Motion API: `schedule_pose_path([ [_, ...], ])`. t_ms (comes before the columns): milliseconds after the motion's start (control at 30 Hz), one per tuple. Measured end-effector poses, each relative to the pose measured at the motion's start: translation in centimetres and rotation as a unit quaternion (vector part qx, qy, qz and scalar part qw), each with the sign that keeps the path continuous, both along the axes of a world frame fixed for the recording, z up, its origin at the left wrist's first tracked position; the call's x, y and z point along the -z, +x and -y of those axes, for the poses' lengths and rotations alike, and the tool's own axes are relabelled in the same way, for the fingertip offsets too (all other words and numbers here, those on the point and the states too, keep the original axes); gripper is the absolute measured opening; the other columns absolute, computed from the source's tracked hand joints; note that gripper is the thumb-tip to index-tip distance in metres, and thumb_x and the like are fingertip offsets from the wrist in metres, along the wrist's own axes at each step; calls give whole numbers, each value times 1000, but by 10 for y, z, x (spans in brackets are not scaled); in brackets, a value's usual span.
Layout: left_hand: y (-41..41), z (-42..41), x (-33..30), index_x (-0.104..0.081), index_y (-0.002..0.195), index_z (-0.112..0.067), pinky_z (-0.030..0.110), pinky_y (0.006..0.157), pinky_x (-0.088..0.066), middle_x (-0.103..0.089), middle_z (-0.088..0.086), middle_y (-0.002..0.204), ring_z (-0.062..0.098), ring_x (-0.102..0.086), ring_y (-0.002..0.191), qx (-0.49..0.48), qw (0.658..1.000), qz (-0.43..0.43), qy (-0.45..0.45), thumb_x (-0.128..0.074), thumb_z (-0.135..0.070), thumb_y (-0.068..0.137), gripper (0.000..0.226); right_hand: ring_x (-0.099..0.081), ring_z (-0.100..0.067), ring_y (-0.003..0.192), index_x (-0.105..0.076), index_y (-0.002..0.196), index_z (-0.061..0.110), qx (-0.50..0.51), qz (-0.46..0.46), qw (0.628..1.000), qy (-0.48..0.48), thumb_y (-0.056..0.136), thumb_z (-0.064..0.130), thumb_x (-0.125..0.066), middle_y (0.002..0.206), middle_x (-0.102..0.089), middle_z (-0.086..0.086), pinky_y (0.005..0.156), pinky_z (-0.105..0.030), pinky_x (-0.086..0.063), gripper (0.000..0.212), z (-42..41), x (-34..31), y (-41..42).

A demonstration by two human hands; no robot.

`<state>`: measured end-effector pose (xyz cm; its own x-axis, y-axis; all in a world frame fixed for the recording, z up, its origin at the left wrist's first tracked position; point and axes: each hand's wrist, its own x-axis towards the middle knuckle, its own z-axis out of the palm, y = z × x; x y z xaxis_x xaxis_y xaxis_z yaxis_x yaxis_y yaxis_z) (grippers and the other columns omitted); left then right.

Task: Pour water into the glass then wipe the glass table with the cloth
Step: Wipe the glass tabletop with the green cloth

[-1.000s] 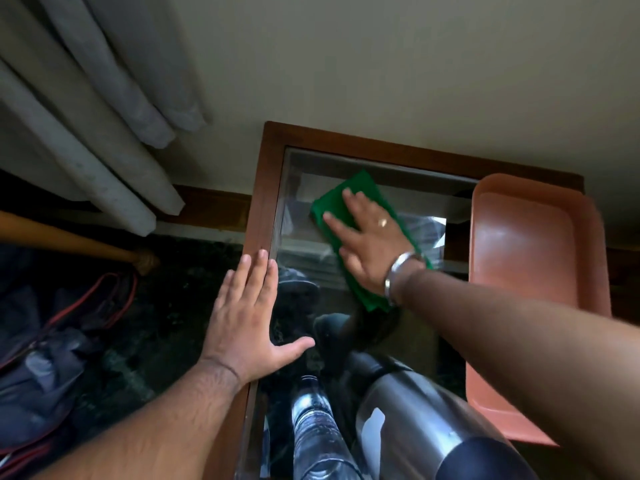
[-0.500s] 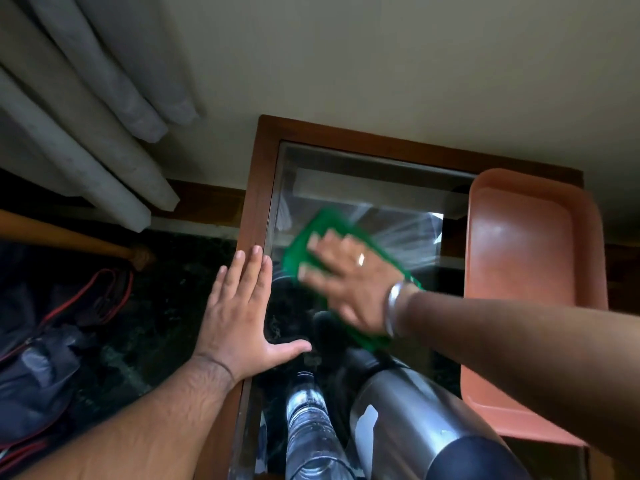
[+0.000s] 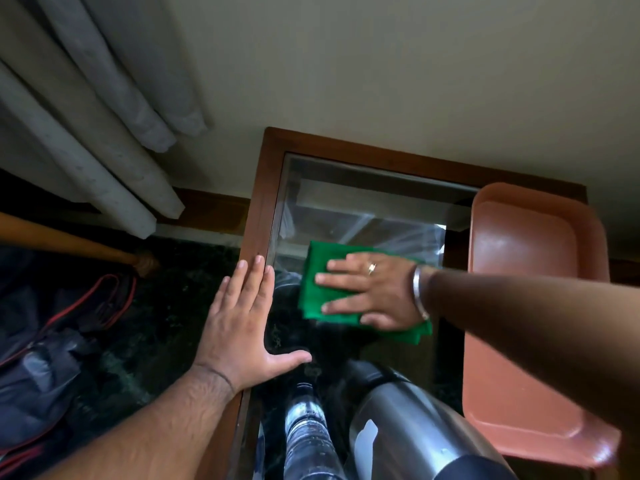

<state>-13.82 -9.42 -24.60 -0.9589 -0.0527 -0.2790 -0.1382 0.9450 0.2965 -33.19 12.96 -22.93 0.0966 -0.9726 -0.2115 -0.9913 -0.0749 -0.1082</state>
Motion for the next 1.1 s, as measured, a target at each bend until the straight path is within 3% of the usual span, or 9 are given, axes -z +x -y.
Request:
schedule_pose_path([
  [67, 0, 0, 1, -19, 158, -6, 49, 122, -11, -12, 13, 167, 28, -2, 154, 3, 1000, -1, -6, -45, -98, 57, 138, -30, -37, 143, -43, 144, 26, 212, -16, 977, -2, 84, 38, -50, 156, -34, -16, 116, -49, -18, 62, -6, 1, -36],
  [167, 1, 0, -1, -17, 157, -4, 52, 122, -10, -9, 16, 167, 32, -1, 154, 16, 1000, -5, -26, -41, -99, 61, 137, -14, -35, 148, -26, 152, 29, 560, -46, 827, 4, 89, 44, -34, 162, -16, -14, 120, -45, -12, 65, 13, 3, -43],
  [300, -13, 5, -10, -11, 158, -5, 53, 122, -3, -4, 20, 167, 35, -1, 154, 54, 997, -34, -35, -28, -92, 79, 119, -6, -32, 150, -14, 154, 29, 572, -30, 819, 4, 90, 48, -27, 164, -7, -13, 122, -44, -9, 68, 10, 4, -33],
  [433, -136, 27, -17, -3, 160, -22, 43, 123, 11, 4, 13, 168, 30, 8, 154, 45, 992, -111, -31, -18, -66, 96, 79, -1, -33, 150, -9, 155, 22, 605, -43, 795, -7, 87, 51, -30, 164, -1, -15, 122, -45, -6, 77, 6, 9, -26],
  [633, -210, 47, 5, -21, 159, -25, 44, 123, -4, -12, 14, 168, 34, -10, 153, 113, 990, -76, -36, -24, -40, 102, 59, -9, -38, 148, -16, 154, 25, 577, -53, 815, 8, 86, 48, -29, 162, -9, -19, 120, -51, -13, 74, 13, 5, -20],
  [733, -209, 49, 3, -25, 158, -24, 44, 123, -6, -15, 15, 167, 35, -12, 153, 114, 990, -76, -36, -22, -43, 99, 63, -28, -40, 143, -39, 146, 24, 184, 19, 982, -36, 79, 43, -47, 156, -32, -19, 115, -55, -25, 70, 7, 3, 19],
  [833, -211, 47, 1, -27, 157, -23, 45, 123, -7, -17, 16, 166, 37, -14, 152, 118, 990, -72, -30, -24, -42, 98, 62, -35, -32, 142, -52, 139, 31, -154, 95, 983, 35, 74, 36, -61, 155, -38, -9, 116, -47, -26, 66, -6, -10, -4],
  [1000, -211, 49, 0, -30, 156, -23, 44, 122, -9, -19, 17, 166, 37, -16, 152, 121, 990, -71, -34, -27, -43, 97, 63, -26, -35, 145, -43, 145, 34, 113, 47, 992, 4, 78, 40, -54, 159, -28, -12, 118, -48, -16, 68, 58, -6, 10],
  [1100, -211, 50, 1, -28, 157, -27, 42, 122, -6, -17, 14, 167, 34, -14, 153, 115, 991, -70, -17, -26, -45, 98, 61, -28, -37, 143, -48, 142, 30, 8, 109, 994, 13, 72, 35, -61, 157, -32, -13, 116, -52, -21, 72, 62, -1, 69],
])
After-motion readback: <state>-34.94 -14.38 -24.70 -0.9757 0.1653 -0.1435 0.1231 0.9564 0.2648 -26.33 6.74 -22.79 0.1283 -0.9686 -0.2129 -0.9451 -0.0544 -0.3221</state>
